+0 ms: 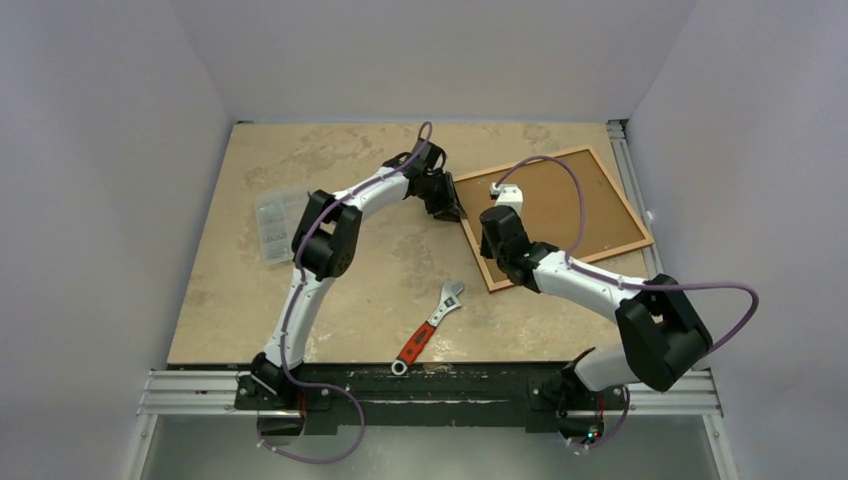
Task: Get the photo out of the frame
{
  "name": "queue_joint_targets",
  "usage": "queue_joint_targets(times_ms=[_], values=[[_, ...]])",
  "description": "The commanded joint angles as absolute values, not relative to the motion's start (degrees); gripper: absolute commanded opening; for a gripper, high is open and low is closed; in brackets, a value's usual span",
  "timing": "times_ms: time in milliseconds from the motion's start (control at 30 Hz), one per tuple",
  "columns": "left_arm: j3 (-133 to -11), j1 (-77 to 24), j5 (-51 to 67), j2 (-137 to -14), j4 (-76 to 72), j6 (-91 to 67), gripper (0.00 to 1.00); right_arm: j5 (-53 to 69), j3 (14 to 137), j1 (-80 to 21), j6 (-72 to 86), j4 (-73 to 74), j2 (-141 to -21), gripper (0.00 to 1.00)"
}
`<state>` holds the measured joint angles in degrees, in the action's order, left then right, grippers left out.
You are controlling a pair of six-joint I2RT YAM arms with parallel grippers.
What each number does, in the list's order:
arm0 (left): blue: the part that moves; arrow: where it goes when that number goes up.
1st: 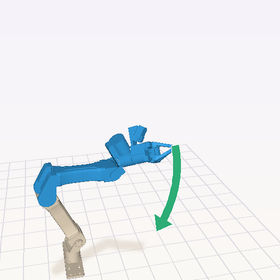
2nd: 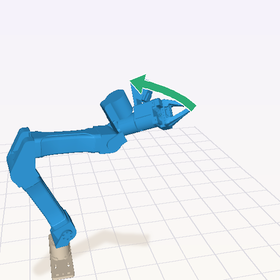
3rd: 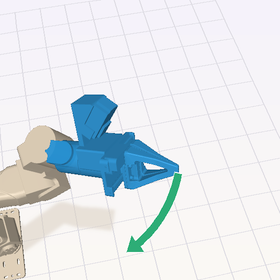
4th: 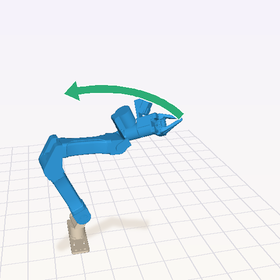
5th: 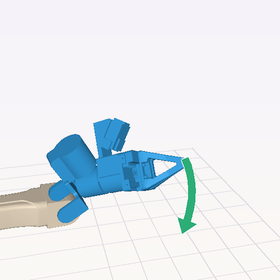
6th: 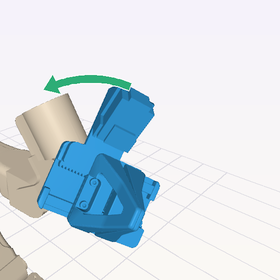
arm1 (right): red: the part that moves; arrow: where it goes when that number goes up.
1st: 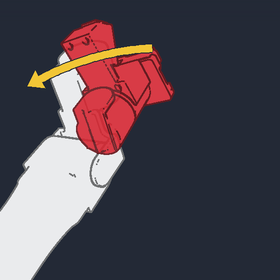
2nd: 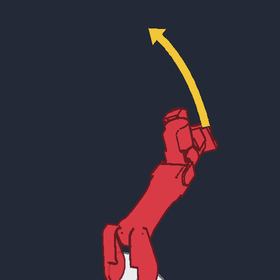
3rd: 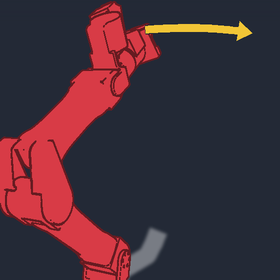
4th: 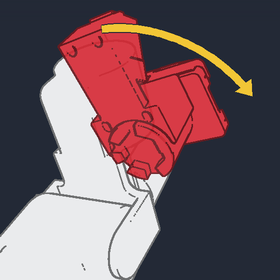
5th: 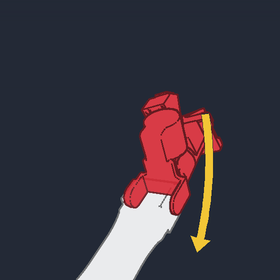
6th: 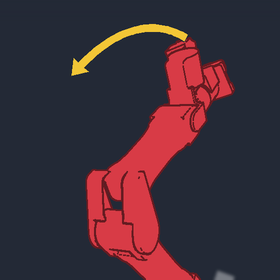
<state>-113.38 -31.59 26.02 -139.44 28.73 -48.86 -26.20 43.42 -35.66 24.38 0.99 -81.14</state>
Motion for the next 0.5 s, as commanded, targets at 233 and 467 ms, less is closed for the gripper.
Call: queue_joint_targets(times_ms=[233, 467], values=[[-114.1, -32.0, 30.1, -140.3, 28.0, -48.1, 0.0, -27.3, 46.1, -35.4, 23.9, 5.1, -79.5, 0.0], [-114.2, -32.0, 30.1, -140.3, 28.0, -48.1, 0.0, -23.0, 42.0, -35.4, 22.0, 5.9, -72.9, 0.0]])
